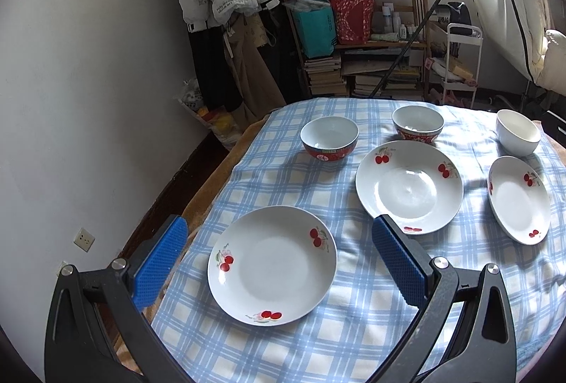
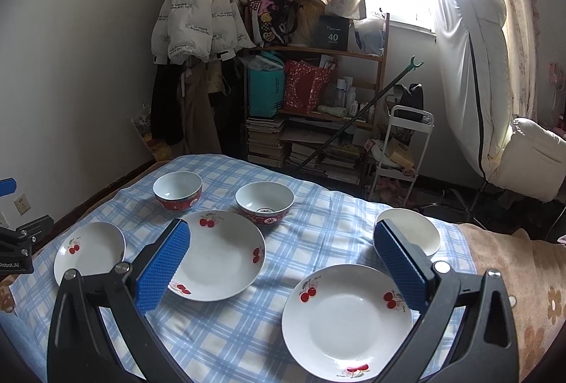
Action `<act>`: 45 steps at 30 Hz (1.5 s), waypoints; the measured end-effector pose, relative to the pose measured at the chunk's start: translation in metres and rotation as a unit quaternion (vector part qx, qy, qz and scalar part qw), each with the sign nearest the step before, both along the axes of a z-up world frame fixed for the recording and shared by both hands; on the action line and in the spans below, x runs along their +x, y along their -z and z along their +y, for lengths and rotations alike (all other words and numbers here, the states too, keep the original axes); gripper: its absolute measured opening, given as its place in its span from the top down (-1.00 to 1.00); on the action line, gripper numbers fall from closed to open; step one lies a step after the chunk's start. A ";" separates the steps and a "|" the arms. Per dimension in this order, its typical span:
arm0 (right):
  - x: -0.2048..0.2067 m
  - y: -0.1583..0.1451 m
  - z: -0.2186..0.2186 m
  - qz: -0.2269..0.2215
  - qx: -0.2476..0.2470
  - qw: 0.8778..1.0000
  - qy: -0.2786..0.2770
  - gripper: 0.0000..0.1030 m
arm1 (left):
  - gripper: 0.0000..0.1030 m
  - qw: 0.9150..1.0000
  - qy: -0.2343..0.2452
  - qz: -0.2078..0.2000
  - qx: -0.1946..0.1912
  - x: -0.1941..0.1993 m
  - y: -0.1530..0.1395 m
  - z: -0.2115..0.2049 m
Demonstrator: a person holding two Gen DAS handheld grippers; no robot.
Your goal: Organize plates and bowls
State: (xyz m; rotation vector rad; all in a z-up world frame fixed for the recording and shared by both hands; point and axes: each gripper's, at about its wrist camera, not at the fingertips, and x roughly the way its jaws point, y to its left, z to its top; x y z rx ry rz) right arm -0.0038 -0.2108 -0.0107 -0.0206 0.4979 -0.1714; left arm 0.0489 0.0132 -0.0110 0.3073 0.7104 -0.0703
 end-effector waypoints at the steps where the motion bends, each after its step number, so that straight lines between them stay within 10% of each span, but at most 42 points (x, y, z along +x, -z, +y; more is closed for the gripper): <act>1: 0.004 -0.001 0.003 0.003 -0.001 1.000 -0.006 -1.00 | -0.99 1.000 -0.004 0.006 0.002 0.005 0.001 0.004; 18: 0.095 0.025 0.081 0.080 0.025 0.993 -0.079 -1.00 | -0.99 0.992 -0.051 0.109 0.024 0.082 0.042 0.070; 45: 0.177 0.128 0.195 0.244 0.028 0.954 -0.169 -0.62 | -0.98 0.954 -0.117 0.276 -0.022 0.142 0.157 0.142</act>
